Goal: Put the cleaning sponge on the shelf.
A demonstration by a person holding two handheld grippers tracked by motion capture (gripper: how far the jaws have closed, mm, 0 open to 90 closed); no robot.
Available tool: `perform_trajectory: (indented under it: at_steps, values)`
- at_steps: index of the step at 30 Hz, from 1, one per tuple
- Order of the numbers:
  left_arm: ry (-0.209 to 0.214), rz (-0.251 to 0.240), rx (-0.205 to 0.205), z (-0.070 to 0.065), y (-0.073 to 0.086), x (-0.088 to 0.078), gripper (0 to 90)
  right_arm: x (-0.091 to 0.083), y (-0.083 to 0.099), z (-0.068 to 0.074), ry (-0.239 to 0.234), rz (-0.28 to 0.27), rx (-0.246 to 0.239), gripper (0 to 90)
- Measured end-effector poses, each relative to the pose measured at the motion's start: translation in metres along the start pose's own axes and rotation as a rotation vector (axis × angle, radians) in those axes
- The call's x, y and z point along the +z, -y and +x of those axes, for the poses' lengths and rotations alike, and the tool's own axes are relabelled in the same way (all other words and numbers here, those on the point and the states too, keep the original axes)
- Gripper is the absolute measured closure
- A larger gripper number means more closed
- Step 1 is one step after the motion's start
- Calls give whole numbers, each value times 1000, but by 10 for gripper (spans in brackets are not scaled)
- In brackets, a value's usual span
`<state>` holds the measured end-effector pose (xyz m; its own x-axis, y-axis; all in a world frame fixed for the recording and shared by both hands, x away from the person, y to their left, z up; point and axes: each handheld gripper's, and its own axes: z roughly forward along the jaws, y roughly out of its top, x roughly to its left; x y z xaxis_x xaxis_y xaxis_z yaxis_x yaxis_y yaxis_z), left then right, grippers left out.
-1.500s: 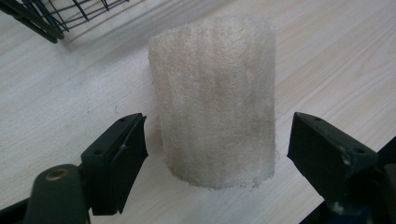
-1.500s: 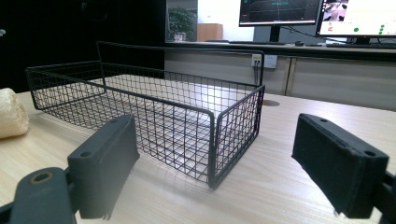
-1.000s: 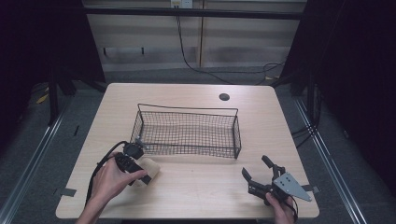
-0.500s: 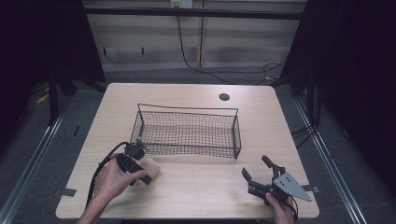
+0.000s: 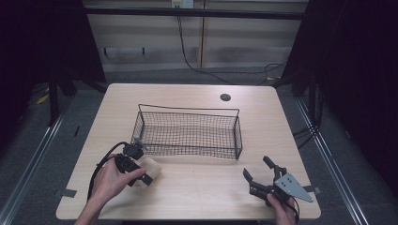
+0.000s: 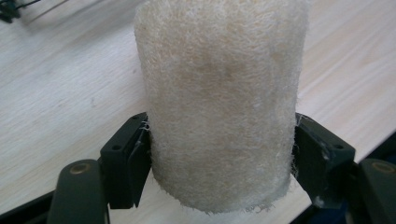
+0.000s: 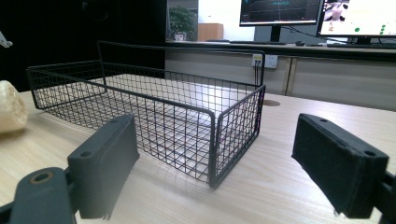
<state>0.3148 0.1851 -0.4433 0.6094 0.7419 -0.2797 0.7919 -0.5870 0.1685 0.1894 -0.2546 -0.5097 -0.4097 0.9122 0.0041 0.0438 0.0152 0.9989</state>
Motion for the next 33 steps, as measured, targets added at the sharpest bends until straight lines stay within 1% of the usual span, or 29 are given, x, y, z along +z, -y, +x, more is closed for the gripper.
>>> perform_trajectory:
  at_steps: [3,6,7,8,11,13,14,15,18,19,21,24,25,27,29,30,32,33]
  values:
    - [8,2,11,-1,1,-1,282,0,0,0,0,-1,-2,136]
    - [5,9,29,-5,1,-3,282,0,0,0,0,0,-1,136]
    - [15,3,41,-7,2,-5,282,0,0,0,0,-1,-1,136]
    - [15,3,41,-7,2,-5,282,0,0,0,0,-1,-1,136]
    - [23,4,58,-9,2,-10,283,0,0,0,0,-2,-3,136]
    - [27,-3,58,-9,3,-11,283,0,0,0,0,-2,-1,136]
    - [35,-2,61,-9,3,-12,283,0,0,0,0,-2,-1,136]
    - [34,-9,54,-9,3,-13,283,0,0,0,-1,-2,-2,136]
    - [58,-37,36,-7,4,-18,283,0,0,0,-1,-2,0,136]
    - [68,-45,40,-8,4,-20,283,0,0,0,-1,-2,-2,136]
    - [79,-45,48,-8,5,-22,283,0,0,0,0,-2,-2,136]
    - [73,-52,52,-10,5,-25,283,0,0,0,0,-2,-1,135]
    - [73,-54,59,-10,5,-26,283,0,0,0,1,-3,-1,136]
    - [74,-50,65,-11,5,-27,283,0,0,0,1,-2,0,135]
    - [78,-57,56,-13,6,-28,283,0,0,0,2,-2,1,136]
    - [79,-50,70,-13,6,-29,283,0,0,-1,4,-4,-1,135]
    - [78,-52,70,-13,7,-31,283,0,0,-1,6,-6,0,136]
    - [80,-56,61,-13,7,-32,283,-1,0,0,7,-5,2,135]
